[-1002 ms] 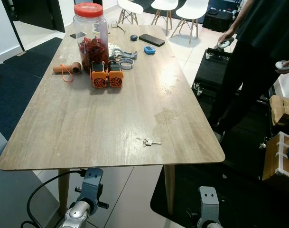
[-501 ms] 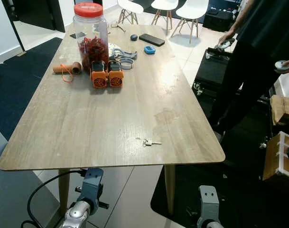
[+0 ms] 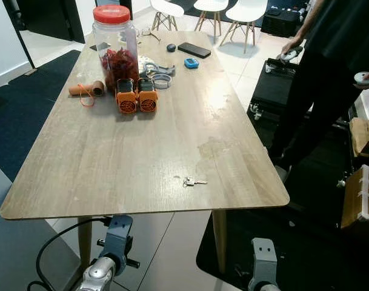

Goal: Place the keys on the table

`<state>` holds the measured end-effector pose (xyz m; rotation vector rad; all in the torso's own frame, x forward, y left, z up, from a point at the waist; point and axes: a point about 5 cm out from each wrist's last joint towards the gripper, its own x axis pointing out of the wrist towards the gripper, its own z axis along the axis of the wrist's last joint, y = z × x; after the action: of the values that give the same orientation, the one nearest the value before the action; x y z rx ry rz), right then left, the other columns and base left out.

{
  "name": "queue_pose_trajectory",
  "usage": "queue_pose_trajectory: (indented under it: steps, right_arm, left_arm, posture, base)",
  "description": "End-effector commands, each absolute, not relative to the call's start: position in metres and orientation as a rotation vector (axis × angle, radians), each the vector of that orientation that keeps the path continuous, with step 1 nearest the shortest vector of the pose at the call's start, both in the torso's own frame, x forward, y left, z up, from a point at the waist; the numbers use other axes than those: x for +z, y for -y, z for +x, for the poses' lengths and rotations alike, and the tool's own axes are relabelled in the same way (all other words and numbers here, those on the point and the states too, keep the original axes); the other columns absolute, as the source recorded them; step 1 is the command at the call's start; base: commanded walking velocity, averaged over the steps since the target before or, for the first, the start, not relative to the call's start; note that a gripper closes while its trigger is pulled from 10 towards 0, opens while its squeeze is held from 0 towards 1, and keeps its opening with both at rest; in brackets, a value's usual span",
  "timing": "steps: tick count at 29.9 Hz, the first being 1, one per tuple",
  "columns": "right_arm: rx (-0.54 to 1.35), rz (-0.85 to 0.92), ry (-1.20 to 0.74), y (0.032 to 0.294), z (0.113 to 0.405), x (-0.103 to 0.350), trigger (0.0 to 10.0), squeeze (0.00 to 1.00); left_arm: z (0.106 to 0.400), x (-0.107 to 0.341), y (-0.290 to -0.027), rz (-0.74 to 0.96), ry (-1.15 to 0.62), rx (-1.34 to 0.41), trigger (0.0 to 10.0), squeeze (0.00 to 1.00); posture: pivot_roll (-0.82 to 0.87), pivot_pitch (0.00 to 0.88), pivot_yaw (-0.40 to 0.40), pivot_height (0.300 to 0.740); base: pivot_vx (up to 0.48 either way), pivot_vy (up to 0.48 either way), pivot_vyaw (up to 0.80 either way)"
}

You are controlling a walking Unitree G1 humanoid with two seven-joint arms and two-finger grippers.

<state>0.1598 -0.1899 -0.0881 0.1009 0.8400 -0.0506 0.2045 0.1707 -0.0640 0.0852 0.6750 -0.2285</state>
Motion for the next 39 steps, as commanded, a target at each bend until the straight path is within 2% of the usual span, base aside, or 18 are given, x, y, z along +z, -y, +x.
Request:
queue_pose_trajectory:
  steps: [1, 11, 39]
  right_arm:
    - [-0.070, 0.113, -0.836, 0.1908, 0.1584, -0.0884, 10.0, 0.00]
    - [-0.075, 0.124, -0.831, 0.1877, 0.1599, -0.0881, 10.0, 0.00]
    - [-0.076, 0.131, -0.830, 0.1842, 0.1586, -0.0889, 10.0, 0.00]
  left_arm:
    - [0.2146, -0.0577, -0.1676, 0.074, -0.637, -0.231, 10.0, 0.00]
    - [0.2149, -0.0569, -0.1693, 0.073, -0.632, -0.237, 10.0, 0.00]
    - [0.2209, -0.0518, -0.1670, 0.065, -0.595, -0.257, 10.0, 0.00]
  posture:
    - [0.07, 0.000, -0.039, 0.740]
    - [0.08, 0.024, -0.029, 0.740]
    - [0.08, 0.042, -0.025, 0.740]
  base:
    - [0.000, 0.000, 0.00]
    - [-0.024, 0.000, 0.00]
    - [-0.357, 0.000, 0.00]
